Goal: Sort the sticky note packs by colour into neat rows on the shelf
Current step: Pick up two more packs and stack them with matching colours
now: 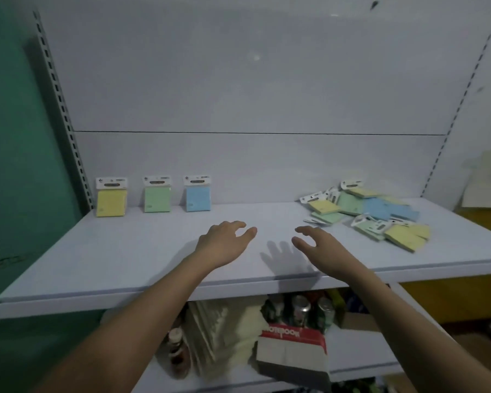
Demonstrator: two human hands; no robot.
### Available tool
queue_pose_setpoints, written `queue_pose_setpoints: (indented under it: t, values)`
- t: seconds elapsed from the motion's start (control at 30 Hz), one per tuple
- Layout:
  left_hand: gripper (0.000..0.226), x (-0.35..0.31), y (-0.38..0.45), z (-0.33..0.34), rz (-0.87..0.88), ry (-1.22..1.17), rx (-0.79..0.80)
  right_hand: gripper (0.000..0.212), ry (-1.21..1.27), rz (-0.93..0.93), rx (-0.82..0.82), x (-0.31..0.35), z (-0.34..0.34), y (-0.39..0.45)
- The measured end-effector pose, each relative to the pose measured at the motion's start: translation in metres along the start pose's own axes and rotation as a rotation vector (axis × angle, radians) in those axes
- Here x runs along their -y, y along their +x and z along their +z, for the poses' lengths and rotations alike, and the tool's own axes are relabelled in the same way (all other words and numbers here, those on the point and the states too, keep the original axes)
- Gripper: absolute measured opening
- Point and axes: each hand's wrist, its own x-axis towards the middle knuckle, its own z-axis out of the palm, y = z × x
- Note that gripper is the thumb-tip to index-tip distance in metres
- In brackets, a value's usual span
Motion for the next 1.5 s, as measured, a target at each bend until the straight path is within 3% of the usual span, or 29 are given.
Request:
queue_pose_setpoints:
  t: [0.27, 0.53, 0.73, 1.0, 1.23, 1.37, 1.5]
  values:
    - [0.060, -0.088, 0.041, 0.069, 0.072, -0.036, 0.076, 0.045, 0.014, 0.029, -0.087, -0.082, -0.048, -0.002]
    - [0.053, -0.156, 0.146, 0.127, 0.071, -0.127, -0.003, 0.038, -0.020, 0.014, -0.176, -0.160, -0.097, 0.064]
    - [0.053, -0.179, 0.207, 0.163, -0.009, -0.101, -0.059, 0.033, 0.041, 0.017, -0.226, -0.202, -0.114, 0.132]
    - [0.058, -0.186, 0.246, 0.165, -0.248, -0.066, -0.077, 0.026, 0.043, 0.108, -0.394, -0.262, -0.151, 0.210]
    - [0.047, -0.207, 0.257, 0.182, -0.433, -0.034, -0.148, 0.038, 0.016, 0.160, -0.251, -0.303, -0.162, 0.258]
    - [0.053, -0.225, 0.261, 0.187, -0.530, 0.048, -0.200, 0.037, 0.056, 0.138, -0.163, -0.313, -0.166, 0.273]
    - [0.061, -0.237, 0.259, 0.185, -0.594, -0.079, -0.276, 0.033, 0.136, 0.092, -0.076, -0.324, -0.172, 0.279]
